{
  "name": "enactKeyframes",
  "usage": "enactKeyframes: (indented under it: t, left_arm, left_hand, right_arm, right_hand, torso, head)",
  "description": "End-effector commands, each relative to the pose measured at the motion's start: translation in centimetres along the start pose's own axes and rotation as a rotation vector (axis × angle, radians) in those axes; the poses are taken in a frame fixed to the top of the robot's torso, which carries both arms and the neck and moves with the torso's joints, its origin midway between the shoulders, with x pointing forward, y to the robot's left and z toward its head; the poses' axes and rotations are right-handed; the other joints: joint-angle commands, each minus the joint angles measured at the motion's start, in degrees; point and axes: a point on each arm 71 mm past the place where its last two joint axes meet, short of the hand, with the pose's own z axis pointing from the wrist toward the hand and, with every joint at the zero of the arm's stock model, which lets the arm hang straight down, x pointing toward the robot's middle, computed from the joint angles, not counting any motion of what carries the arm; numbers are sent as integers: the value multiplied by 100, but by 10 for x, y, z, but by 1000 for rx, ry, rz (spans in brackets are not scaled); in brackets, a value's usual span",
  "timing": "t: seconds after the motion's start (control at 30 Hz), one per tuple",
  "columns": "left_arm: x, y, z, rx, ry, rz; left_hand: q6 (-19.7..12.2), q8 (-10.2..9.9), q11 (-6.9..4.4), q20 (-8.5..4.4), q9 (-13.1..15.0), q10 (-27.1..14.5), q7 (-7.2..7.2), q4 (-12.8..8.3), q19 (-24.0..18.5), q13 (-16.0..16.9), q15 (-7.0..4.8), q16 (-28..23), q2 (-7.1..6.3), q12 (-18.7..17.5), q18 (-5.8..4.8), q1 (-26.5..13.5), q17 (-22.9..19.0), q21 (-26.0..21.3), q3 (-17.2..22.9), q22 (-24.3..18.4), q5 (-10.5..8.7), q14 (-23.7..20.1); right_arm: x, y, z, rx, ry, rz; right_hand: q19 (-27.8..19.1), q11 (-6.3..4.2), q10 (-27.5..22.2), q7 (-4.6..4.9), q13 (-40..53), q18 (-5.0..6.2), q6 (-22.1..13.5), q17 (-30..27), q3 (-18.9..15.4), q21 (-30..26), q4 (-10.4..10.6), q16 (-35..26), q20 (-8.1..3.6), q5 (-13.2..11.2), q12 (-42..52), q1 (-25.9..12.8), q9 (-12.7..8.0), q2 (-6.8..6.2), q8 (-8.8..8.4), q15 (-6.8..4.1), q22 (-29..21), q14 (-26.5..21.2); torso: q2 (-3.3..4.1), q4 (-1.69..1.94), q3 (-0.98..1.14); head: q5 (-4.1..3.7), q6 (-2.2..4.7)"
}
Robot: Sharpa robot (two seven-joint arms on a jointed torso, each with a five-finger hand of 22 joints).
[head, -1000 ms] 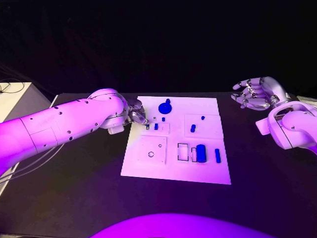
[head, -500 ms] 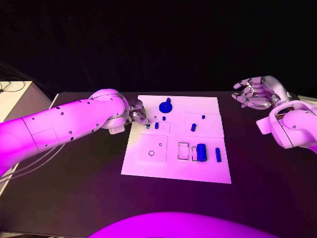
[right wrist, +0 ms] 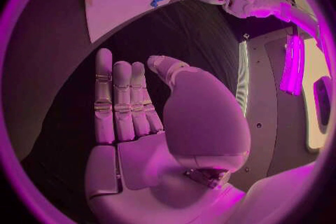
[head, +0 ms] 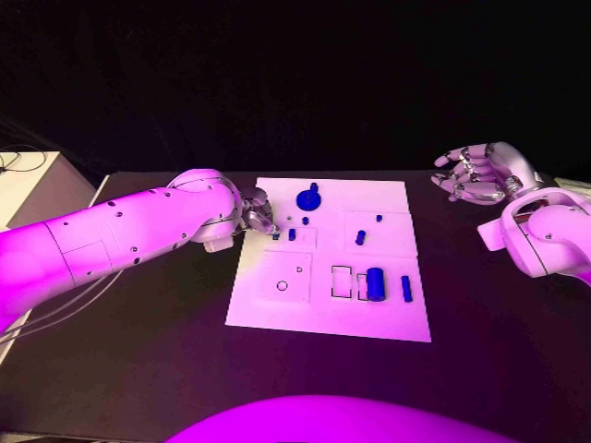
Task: Assemble the parts on the task board
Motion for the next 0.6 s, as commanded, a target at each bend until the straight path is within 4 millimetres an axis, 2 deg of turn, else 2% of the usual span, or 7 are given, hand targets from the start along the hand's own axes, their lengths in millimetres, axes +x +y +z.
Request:
enactKeyframes:
  t: [0.03,0.6]
  left_arm:
    - [2,-1,1,10,-1,4]
    - [4,1,1,5,7,10]
  left_hand:
    - [24,15,-6,-31,5,37,1,-1017,123,-1,-22,19,65,15,-22,-15,1509,16,1035,745,35,586]
    - [24,15,-6,-31,5,37,1,-1017,123,-1,-22,19,65,15,-22,-15,1509,16,1035,745,35,586]
  right_arm:
    - [1,1,0,-14,18,5]
    - [2,0,-1,-15,20,6]
  right_hand:
    - [46,-26,10,24,-5,68,3,-5,36,-28,-8,-14,-5,20,-37,9,9,-2,-23,7,-5,-29]
    - [46,-26,10,24,-5,68,3,-5,36,-28,-8,-14,-5,20,-37,9,9,-2,-23,7,-5,-29]
  torso:
    - [-1,-2,-1]
    - [-1,-2,0]
  head:
    - [-1,-10]
    - [6,-24]
